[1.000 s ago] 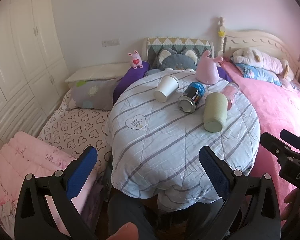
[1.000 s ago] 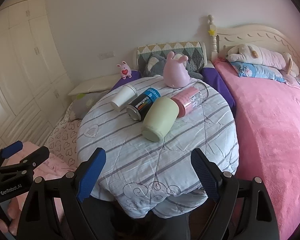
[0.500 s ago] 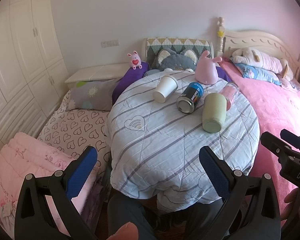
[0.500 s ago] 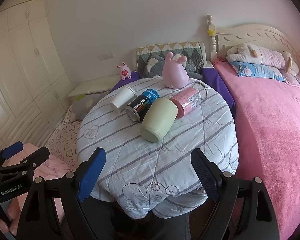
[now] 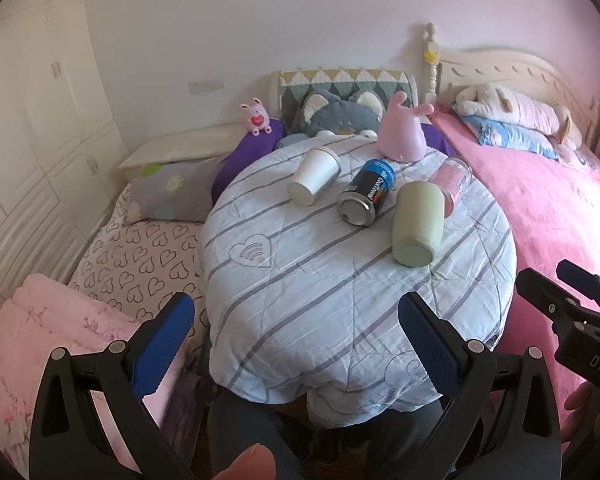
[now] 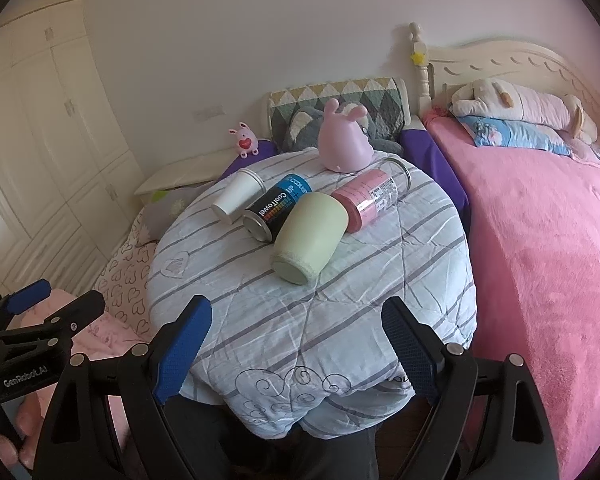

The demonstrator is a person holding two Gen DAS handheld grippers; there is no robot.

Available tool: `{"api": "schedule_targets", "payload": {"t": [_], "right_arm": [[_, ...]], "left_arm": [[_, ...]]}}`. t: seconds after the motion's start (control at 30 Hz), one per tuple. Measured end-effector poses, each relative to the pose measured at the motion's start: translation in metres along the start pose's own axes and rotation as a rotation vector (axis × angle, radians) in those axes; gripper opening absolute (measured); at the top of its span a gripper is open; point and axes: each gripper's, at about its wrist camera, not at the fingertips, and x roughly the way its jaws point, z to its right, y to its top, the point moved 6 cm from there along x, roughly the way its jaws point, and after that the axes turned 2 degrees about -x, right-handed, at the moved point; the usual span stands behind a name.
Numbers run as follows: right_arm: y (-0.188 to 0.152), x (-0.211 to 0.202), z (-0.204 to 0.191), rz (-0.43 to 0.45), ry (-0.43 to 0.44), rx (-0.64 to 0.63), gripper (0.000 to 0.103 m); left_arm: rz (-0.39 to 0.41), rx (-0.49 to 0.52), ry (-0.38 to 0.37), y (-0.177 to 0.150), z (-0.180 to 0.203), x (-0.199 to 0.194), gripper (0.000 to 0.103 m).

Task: Flip cup upright
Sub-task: 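Reach the left tool to the pink-labelled glass jar and grasp it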

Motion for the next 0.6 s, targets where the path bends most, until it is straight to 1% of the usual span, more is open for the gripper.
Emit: {"api": "schedule_targets", "payload": {"t": [0.1, 0.3, 0.5, 0.6], "right_arm": [[0.002, 0.007, 0.009, -0.006, 0.001, 0.015, 0.088], [0.009, 0.030, 0.041, -0.020, -0.006, 0.066, 0.088], [0.022, 0.052, 0.075, -0.027, -0.024, 0.114, 0.088], [0.028, 0.063, 0.095, -0.031, -0.038, 0.144, 0.088]], "left_arm": [[-0.012, 0.023, -0.011, 0.009, 0.012, 0.013, 0.103], [-0.038, 0.102, -0.040, 0.033, 0.053, 0.045, 0.103], [-0.050, 0.181, -0.092, 0.066, 0.098, 0.079, 0.103], [-0.059, 0.237, -0.139, 0.087, 0.126, 0.099, 0.103]]}}
